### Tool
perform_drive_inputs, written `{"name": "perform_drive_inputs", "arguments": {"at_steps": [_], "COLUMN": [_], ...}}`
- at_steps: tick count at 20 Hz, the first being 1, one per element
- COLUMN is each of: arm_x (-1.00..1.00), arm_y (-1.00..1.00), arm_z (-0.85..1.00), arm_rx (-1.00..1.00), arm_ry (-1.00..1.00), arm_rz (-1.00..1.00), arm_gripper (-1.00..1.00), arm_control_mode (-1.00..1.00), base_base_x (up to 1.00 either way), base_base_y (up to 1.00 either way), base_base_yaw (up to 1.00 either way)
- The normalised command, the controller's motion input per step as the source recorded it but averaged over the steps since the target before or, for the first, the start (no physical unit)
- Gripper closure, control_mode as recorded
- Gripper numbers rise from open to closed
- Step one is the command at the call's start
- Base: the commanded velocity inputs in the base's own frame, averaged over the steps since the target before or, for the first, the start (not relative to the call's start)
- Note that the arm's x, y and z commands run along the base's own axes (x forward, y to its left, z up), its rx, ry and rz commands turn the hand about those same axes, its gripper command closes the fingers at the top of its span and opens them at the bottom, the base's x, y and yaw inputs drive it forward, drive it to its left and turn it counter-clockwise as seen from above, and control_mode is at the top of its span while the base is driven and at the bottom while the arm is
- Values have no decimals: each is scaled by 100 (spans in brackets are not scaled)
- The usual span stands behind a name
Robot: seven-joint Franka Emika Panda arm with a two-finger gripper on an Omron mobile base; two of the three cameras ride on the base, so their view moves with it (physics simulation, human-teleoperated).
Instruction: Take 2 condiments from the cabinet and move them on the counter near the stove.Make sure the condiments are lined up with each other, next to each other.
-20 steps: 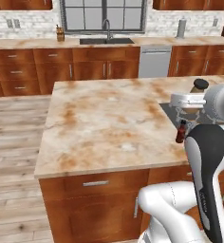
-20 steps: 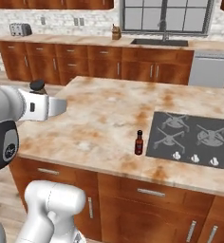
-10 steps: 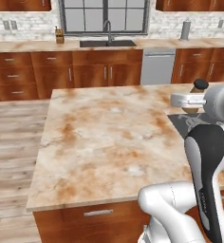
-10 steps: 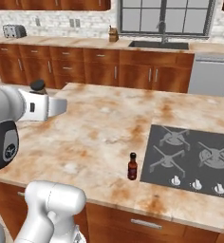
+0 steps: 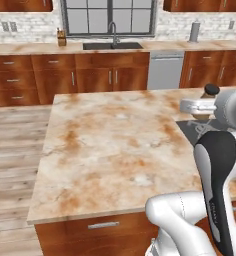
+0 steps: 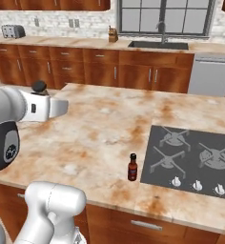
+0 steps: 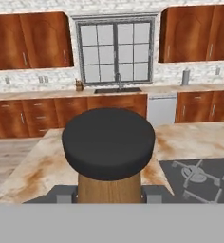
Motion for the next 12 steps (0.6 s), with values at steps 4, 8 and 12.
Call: {"name": "perform_drive_inputs", "arguments": {"at_steps": [4, 8, 12], "arm_x": [-49, -28, -3], "arm_y": [-63, -85, -57], "arm_z": [-62, -73, -76], "arm_rx": [0, -5, -3], "arm_ry": [19, 37, 38], "arm_rz": [-9, 0, 2], "arm_gripper": [100, 100, 100], "arm_control_mode": [-100, -100, -100], "base_base_x": [0, 0, 0], "base_base_y": [0, 0, 0], "base_base_yaw": [0, 0, 0]}}
